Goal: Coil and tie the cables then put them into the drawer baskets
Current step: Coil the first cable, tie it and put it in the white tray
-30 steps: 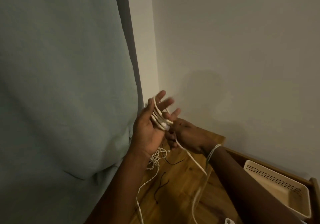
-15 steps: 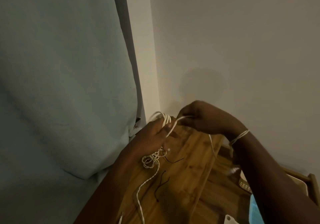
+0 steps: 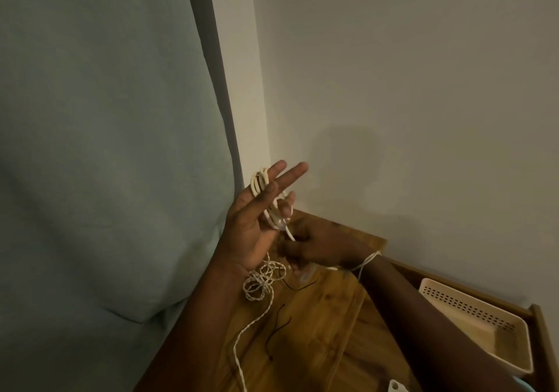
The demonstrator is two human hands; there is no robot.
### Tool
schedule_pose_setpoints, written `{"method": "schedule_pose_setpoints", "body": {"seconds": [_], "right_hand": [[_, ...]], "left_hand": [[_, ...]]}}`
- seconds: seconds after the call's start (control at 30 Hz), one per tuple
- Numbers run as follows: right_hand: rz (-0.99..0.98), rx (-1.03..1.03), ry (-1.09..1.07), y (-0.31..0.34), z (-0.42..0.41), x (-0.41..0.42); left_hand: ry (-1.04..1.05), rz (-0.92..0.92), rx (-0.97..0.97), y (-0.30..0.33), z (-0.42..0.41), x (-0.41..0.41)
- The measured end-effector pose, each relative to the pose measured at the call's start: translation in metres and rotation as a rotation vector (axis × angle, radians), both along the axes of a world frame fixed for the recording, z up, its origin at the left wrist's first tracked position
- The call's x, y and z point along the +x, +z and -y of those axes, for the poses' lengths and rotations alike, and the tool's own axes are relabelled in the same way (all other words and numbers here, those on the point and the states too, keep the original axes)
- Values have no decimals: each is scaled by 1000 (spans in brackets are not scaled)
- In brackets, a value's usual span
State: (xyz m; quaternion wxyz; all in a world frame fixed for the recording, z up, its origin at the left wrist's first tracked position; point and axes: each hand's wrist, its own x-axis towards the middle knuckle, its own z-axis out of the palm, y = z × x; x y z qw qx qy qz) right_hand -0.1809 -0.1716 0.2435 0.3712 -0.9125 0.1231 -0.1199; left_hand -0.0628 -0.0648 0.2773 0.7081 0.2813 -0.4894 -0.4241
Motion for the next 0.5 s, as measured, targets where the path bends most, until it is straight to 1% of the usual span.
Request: {"method": "schedule_pose_setpoints", "body": {"seconds": [0.07,0.13,0.2,0.27,0.3,0.33,0.4,0.5], "right_hand": [[-120,-173,46,6,-8,1],[-225,-319,38,8,-13,1],[-200,-421,-14,14,-14,-2],[-153,-502,-48,27,-14,-11],[-125,-519,-57,36,-13,-16],[-89,-527,-57,44,-11,-21],[-8,-546,-45,57,-8,-27],[106,-560,-56,71,-1,-30]], "left_hand": [[231,248,79,1,1,6],[421,593,150,-5,3,12],[528,886,219,-16,4,20],[567,1035,294,-27,3,28],[549,1060,345,-32,1,31],[509,1047,400,-33,-1,31],[424,913,506,-32,-5,28],[370,734,541,-23,-10,14]]}}
